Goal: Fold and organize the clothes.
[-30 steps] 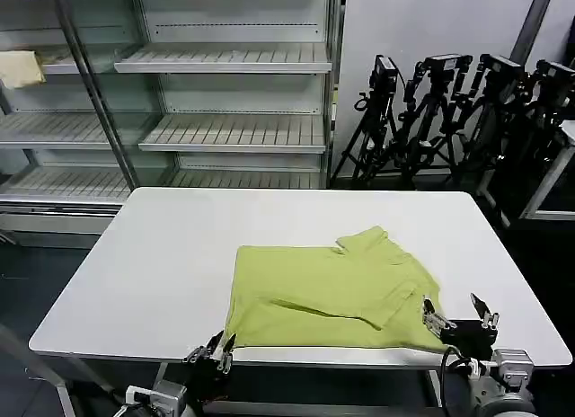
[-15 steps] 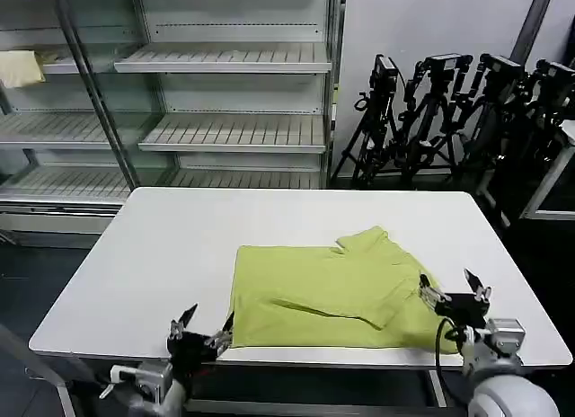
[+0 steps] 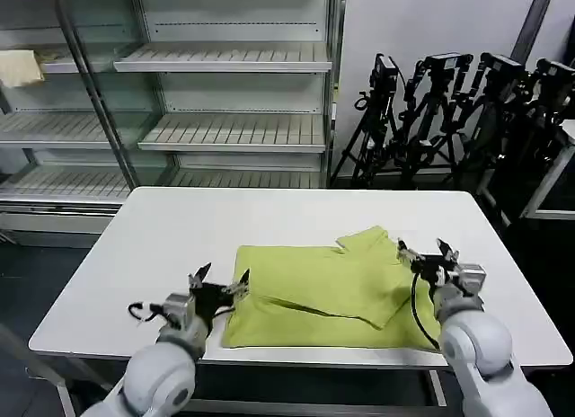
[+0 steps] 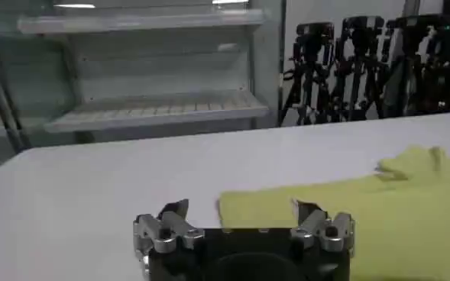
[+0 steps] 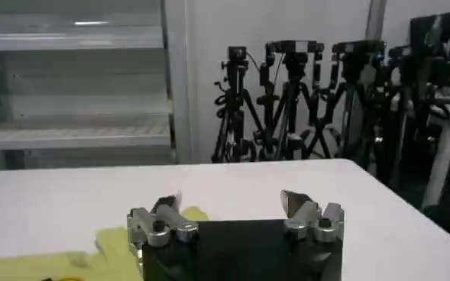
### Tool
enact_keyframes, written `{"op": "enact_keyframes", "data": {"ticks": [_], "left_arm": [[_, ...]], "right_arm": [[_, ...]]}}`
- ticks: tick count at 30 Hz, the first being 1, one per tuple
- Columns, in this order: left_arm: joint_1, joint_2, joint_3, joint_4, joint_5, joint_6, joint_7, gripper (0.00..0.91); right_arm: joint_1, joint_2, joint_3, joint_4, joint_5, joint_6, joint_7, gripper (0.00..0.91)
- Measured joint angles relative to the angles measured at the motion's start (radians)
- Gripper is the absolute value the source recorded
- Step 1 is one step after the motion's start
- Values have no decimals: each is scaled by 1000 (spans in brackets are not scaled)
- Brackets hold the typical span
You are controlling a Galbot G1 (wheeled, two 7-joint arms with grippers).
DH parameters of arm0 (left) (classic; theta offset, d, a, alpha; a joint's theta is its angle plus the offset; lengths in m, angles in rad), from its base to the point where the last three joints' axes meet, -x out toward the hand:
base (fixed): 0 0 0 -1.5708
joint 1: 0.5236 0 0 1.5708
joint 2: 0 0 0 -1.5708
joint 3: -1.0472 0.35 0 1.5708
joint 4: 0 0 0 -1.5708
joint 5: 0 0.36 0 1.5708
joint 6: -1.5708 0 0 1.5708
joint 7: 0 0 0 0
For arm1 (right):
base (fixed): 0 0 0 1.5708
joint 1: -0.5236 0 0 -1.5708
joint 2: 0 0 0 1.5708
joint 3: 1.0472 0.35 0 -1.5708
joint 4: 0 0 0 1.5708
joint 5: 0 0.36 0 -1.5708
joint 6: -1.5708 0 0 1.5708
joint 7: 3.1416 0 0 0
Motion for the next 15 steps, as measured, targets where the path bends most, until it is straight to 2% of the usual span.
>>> {"op": "enact_keyframes", "data": {"ticks": [15], "left_arm": [[-323,-69,193,280,-147,5,-58,907]], "right_arm": [[245,42,-145,-342,75,-2,2,907]]}}
